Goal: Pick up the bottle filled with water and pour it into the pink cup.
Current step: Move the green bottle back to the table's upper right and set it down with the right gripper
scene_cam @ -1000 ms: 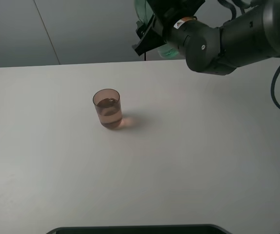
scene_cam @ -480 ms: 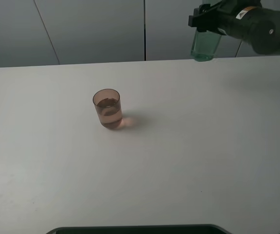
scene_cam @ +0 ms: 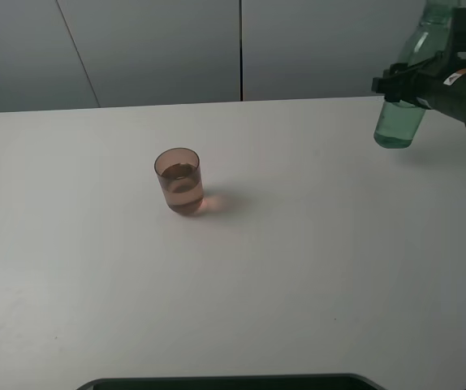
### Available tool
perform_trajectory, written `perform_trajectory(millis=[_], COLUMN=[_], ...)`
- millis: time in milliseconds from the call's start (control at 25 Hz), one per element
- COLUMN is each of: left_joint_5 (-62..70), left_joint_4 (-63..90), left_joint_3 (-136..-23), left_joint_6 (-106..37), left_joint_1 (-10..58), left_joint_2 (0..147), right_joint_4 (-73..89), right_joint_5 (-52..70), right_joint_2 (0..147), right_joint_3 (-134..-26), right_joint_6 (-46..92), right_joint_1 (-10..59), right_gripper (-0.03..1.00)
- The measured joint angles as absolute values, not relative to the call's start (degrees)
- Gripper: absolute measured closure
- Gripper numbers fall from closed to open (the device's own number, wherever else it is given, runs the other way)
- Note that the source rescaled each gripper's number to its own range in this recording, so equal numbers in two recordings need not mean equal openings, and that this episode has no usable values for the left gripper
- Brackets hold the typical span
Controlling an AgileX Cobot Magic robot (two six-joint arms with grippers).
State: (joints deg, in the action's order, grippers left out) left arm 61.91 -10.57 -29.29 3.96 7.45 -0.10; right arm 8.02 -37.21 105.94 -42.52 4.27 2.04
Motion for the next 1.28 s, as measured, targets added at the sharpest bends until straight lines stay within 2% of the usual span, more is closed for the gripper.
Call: perform_trajectory(millis=[240, 560, 600, 640, 680, 720, 800, 1040, 1280], left_joint_5=[61.91, 61.91, 61.91, 61.91, 61.91, 61.91, 61.91, 61.91, 61.91], left_joint_4=[-10.57, -10.57, -10.57, -10.57, -10.57, -10.57, -10.57, -10.57, -10.57], left_joint_3=[-29.29, -29.29, -29.29, -29.29, -29.29, -29.29, -29.29, -29.29, -29.29], left_joint_6=[3.96, 3.96, 3.96, 3.96, 3.96, 3.96, 3.96, 3.96, 3.96], left_joint_1=[7.45, 7.45, 7.45, 7.45, 7.45, 7.45, 7.45, 7.45, 7.45], left_joint_2=[-0.1, -0.1, -0.1, -0.1, -0.1, -0.1, -0.1, -0.1, -0.1], right_joint_4=[8.02, 8.02, 8.02, 8.02, 7.91, 7.81, 7.55, 7.1, 7.1], right_joint_5=[-39.63, -39.37, -39.59, -40.24, -40.74, -41.02, -41.2, -40.37, -38.48], right_joint_2=[109.65, 110.55, 110.55, 110.55, 110.41, 110.32, 110.32, 108.28, 99.4], right_joint_3=[-42.52, -42.52, -42.52, -42.52, -42.52, -42.52, -42.52, -42.52, -42.52], right_joint_6=[4.27, 4.39, 4.39, 4.39, 4.39, 4.39, 4.39, 4.39, 4.39], right_joint_1=[-2.03, -2.26, -2.26, -2.26, -2.26, -2.26, -2.26, -2.26, -2.26], right_gripper=[0.97, 0.97, 0.83, 0.41, 0.15, 0.06, -0.02, -0.03, -0.03])
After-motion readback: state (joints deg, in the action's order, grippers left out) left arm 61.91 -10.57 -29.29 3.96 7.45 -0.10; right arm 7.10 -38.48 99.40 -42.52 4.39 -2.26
